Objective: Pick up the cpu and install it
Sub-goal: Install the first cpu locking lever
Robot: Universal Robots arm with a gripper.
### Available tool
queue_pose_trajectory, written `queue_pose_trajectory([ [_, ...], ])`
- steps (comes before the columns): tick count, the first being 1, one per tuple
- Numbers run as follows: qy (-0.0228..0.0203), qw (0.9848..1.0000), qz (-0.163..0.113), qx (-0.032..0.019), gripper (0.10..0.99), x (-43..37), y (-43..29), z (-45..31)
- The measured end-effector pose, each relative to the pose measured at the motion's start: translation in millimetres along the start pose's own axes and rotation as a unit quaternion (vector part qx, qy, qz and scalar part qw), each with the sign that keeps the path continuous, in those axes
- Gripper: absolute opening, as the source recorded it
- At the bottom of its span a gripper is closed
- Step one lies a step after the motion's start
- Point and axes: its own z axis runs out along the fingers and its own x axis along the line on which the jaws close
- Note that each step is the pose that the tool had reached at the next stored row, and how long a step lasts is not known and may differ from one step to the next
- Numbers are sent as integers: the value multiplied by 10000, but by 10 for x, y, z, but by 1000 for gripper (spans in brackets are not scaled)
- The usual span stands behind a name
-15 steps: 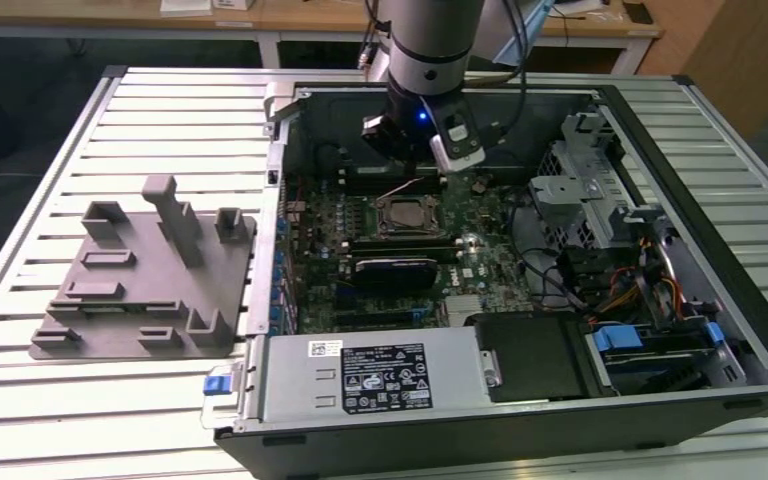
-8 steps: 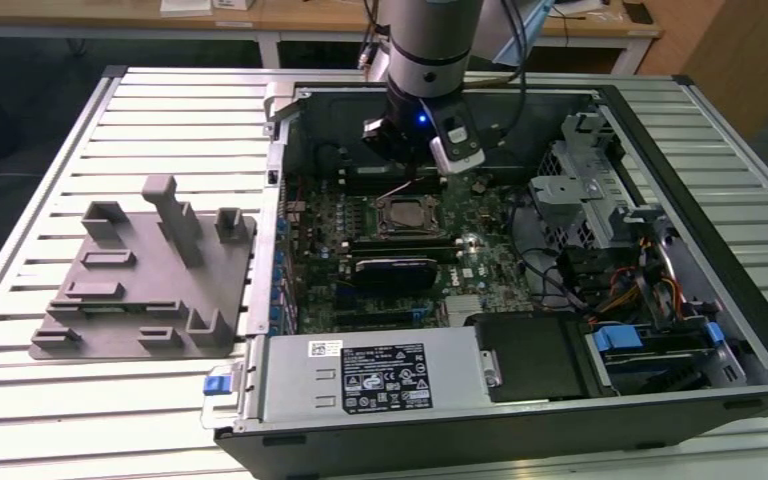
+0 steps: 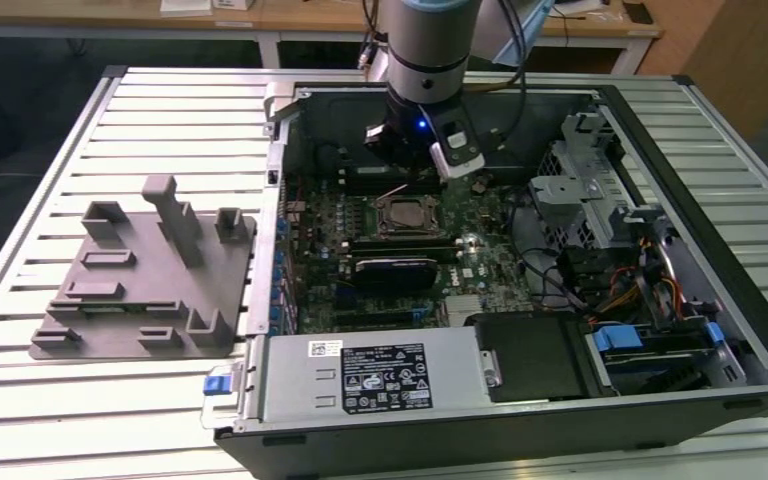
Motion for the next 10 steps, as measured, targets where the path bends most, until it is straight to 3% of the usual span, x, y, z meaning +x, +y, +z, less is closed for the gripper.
queue_pose_trajectory([
  [3,-8,10000,1,10,106,1,-2,10],
  [10,-70,10000,-8,49,106,3,-12,50],
])
